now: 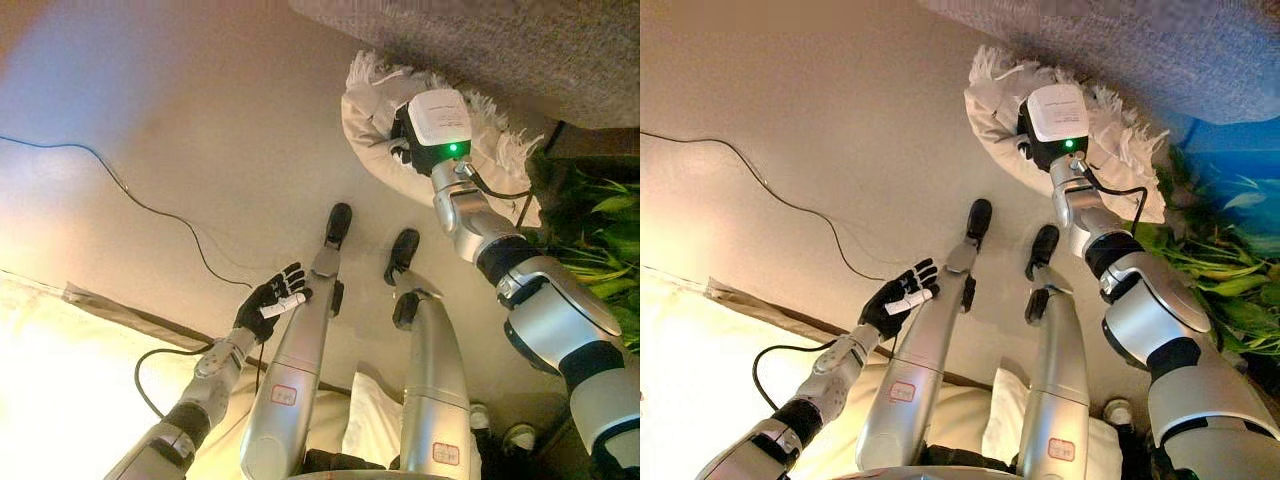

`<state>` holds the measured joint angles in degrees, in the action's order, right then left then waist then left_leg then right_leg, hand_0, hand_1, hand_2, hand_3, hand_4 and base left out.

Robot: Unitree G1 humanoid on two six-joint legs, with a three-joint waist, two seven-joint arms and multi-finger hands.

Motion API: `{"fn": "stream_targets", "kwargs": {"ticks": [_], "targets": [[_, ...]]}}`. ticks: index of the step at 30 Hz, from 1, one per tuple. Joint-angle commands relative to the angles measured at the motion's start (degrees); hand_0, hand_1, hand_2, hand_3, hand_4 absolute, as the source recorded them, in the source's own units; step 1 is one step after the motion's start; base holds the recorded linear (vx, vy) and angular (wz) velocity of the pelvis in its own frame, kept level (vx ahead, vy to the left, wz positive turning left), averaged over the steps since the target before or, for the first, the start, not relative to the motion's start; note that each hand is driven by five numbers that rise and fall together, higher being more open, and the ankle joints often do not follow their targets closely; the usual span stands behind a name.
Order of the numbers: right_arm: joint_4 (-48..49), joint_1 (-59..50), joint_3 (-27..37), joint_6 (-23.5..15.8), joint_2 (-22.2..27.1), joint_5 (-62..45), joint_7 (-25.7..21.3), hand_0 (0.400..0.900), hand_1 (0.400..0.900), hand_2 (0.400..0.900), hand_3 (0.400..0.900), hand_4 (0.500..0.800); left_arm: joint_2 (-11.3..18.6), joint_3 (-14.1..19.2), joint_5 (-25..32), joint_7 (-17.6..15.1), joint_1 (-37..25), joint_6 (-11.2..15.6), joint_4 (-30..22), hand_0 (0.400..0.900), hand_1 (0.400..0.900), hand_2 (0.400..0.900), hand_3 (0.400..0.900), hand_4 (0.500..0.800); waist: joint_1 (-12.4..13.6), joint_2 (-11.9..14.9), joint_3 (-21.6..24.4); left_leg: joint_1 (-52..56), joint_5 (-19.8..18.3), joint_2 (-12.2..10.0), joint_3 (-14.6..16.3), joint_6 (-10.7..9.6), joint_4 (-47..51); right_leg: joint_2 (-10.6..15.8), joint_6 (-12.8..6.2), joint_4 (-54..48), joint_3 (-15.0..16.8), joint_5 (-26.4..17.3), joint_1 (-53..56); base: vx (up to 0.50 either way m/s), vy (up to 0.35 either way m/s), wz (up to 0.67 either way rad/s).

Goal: Pick up the pillow and put it on the sofa.

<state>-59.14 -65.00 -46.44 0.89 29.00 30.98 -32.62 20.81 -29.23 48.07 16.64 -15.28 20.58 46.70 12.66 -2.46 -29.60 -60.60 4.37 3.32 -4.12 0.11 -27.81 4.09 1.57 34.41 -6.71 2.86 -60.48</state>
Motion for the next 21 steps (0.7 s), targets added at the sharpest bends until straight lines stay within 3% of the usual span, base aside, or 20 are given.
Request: {"fn": "stream_targets", "kwargs": {"ticks": [1, 8, 12, 17, 21], "targets": [[4.1, -1.0, -0.7, -3.5, 5.2, -2.6, -1.5, 0.400, 0.400, 0.400, 0.400, 0.500, -1.6, -2.2, -1.6, 0.8, 6.7, 0.1, -1.4, 0.900, 0.900, 0.900, 0.900, 0.800, -1.7, -4.1, -0.2, 4.6, -1.3, 1.3, 0.1, 0.7, 4.8, -2.3, -1.15, -4.6, -2.4, 0.1, 6.0, -0.04, -0.050, -0.09], [14.1, 5.9, 1.9, -5.3, 6.2, -2.7, -2.9, 0.400, 0.400, 0.400, 0.400, 0.500, -2.1, -0.4, -5.0, 0.6, 6.2, -1.3, 1.6, 0.900, 0.900, 0.900, 0.900, 0.800, -3.1, -0.6, -0.2, 18.9, -1.4, 1.3, 0.5, 0.3, 10.9, -2.8, -2.58, -11.4, -2.8, -0.7, 19.7, -0.06, -0.062, -0.12], [20.0, 9.8, 4.3, -4.9, 6.4, -2.3, -2.4, 0.400, 0.400, 0.400, 0.400, 0.500, -2.5, 1.4, -7.8, 0.3, 4.7, -3.9, 4.8, 0.900, 0.900, 0.900, 0.900, 0.800, -3.2, 1.5, -0.2, 28.3, -1.3, 1.1, 0.6, -0.2, 15.1, -2.1, -3.32, -15.0, -3.7, -0.7, 29.3, -0.04, -0.098, -0.06], [29.2, 16.9, 7.9, -3.2, 7.2, -1.3, 1.5, 0.400, 0.400, 0.400, 0.400, 0.500, -2.5, 4.2, -11.8, 0.8, 5.7, -9.0, 8.2, 0.900, 0.900, 0.900, 0.900, 0.800, -3.5, 4.3, 5.5, 38.0, -1.8, 0.3, 0.2, -0.6, 20.4, -1.0, -4.58, -21.1, -4.7, -1.3, 39.3, 0.07, -0.073, -0.03], [37.9, 23.5, 11.0, -2.7, 9.5, -1.0, 4.8, 0.400, 0.400, 0.400, 0.400, 0.500, -3.2, 6.9, -13.9, 1.1, 7.8, -11.2, 11.1, 0.900, 0.900, 0.900, 0.900, 0.800, -4.6, 6.1, 10.4, 45.8, -2.6, -0.8, 0.5, -1.0, 24.6, -1.1, -5.14, -25.8, -4.3, -1.5, 47.3, 0.14, -0.042, -0.06]]}}
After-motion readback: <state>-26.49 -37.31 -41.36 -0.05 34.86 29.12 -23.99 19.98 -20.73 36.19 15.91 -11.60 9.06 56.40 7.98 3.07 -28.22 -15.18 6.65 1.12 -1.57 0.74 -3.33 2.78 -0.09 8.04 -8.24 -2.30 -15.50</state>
